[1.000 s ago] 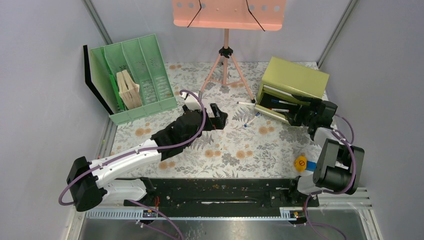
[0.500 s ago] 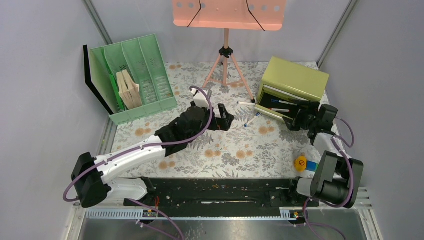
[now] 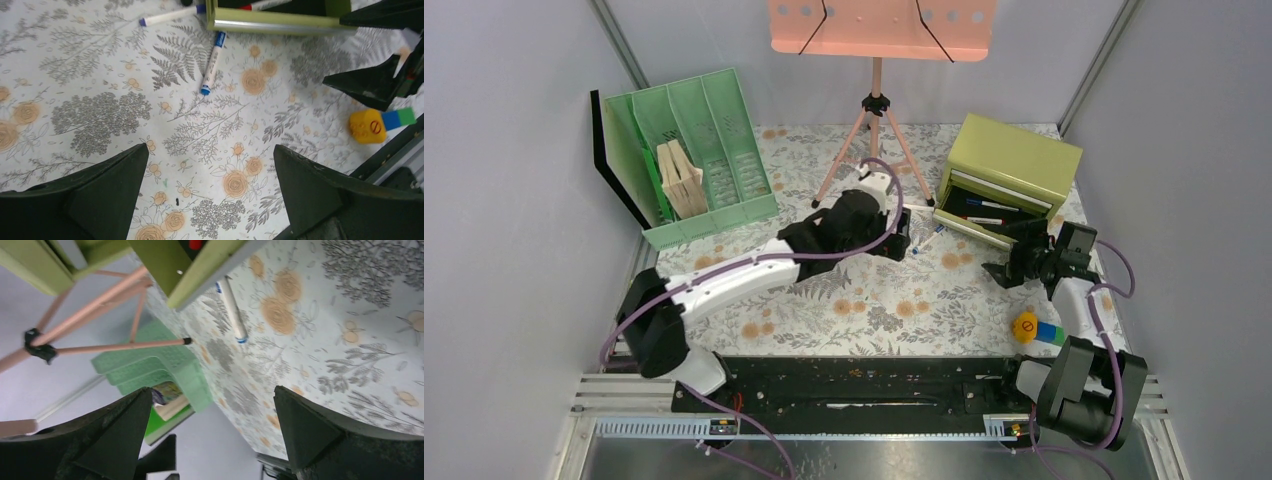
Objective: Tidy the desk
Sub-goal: Pick up the stationery from the center of the board.
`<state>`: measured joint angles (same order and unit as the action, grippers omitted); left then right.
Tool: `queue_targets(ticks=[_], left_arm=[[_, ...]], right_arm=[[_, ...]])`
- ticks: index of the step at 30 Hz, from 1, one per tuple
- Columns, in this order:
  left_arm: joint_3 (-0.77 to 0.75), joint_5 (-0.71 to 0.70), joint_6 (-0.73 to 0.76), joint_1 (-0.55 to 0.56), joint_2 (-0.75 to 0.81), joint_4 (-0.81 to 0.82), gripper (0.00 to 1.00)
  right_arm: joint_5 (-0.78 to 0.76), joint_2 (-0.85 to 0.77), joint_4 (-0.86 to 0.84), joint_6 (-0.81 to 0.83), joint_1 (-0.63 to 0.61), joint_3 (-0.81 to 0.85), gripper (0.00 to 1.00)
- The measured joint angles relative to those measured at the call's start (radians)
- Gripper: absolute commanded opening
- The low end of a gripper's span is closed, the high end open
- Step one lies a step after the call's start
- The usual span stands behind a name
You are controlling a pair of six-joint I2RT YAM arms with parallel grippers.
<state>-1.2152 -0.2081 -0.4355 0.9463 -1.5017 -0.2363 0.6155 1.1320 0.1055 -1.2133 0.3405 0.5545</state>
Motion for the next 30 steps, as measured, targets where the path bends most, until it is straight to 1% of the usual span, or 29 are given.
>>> queue_targets(ticks=[3,9,14,18,23,28,30], left_arm=[[-0.061,0.052,0.033,-0.004,-0.084,-0.046,0.99],[-0.160,0.122,0.074,-0.010,-0.247,-0.108,0.99],[-0.277,0.148,0.080,-0.019,-0.375,-0.131,0.97],[-0.392,0.133,0.083,-0.029,-0.489,-0.161,0.91],[-0.525,0.108,0.085,-0.034,-0.632,-0.205,0.80],[-0.629,0.110,0.076,-0.036,-0.755,-0.249,0.73],[-0.685,0.100,0.070,-0.035,-0.806,-0.280,0.69]], right_arm=[[0.006,0.008,0.122,0.112,0.000,0.035,0.99],[-0.015,0.058,0.344,0.381,0.000,0.191,0.99],[-0.046,0.101,0.458,0.535,0.000,0.267,1.00],[-0.054,0.131,0.503,0.593,0.000,0.283,1.00],[-0.044,0.161,0.496,0.597,0.000,0.251,0.99],[-0.028,0.208,0.509,0.613,0.000,0.231,1.00],[-0.027,0.206,0.516,0.621,0.000,0.231,1.00]])
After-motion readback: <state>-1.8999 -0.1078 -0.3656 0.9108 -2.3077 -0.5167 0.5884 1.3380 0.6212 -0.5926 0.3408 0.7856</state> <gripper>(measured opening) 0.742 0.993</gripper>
